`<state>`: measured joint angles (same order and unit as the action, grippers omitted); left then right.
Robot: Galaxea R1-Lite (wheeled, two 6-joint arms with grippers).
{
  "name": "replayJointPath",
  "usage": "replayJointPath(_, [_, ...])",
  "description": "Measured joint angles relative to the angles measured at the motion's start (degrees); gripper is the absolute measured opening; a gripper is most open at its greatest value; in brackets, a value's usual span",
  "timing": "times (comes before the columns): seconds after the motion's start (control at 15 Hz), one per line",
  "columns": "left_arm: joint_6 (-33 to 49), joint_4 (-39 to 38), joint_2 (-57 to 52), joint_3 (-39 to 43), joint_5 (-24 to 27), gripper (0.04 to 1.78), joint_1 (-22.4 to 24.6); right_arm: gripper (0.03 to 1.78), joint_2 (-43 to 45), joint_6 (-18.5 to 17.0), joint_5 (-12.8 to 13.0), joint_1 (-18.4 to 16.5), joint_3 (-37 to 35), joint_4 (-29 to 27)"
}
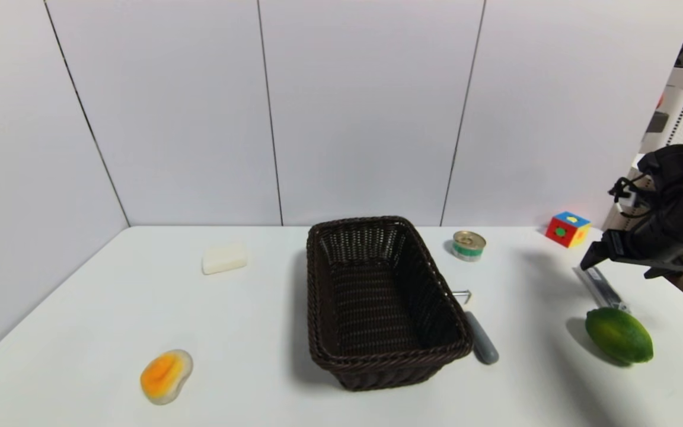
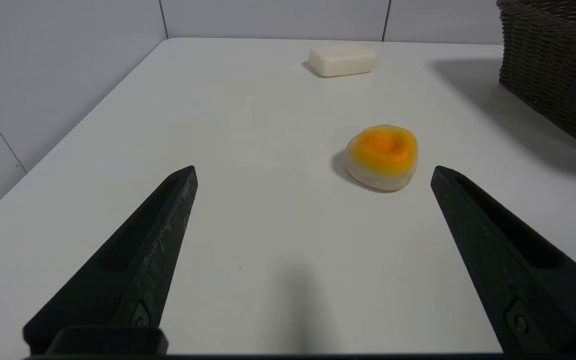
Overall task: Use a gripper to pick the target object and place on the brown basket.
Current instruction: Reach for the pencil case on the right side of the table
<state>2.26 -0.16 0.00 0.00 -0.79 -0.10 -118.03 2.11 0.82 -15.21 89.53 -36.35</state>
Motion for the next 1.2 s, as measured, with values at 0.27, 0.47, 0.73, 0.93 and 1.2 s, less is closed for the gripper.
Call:
replayJointPath(0.27, [0.0, 0.0, 0.0, 0.0, 0.02, 1.69, 0.02, 1.7, -3.33, 0.12, -0.09, -0.82, 0.4, 0.0])
replayJointPath(0.47, [0.0, 0.0, 0.0, 0.0, 0.0, 1.69, 0.0, 1.7, -4.85, 0.06, -0.24, -0.79, 0.33, -0.11])
replayJointPath(0.73, [0.0, 0.0, 0.0, 0.0, 0.02, 1.69, 0.0, 1.67, -5.75, 0.15, -0.29, -0.24, 0.55, 0.0])
replayJointPath(0.93, [0.0, 0.0, 0.0, 0.0, 0.02, 1.69, 0.0, 1.16, -6.34, 0.17, -0.29, -0.18, 1.05, 0.0])
replayJointPath(1.2, [0.0, 0.02, 0.0, 0.0, 0.02, 1.69, 0.02, 0.69, -6.73, -0.16, -0.16, -0.22, 0.93, -0.13])
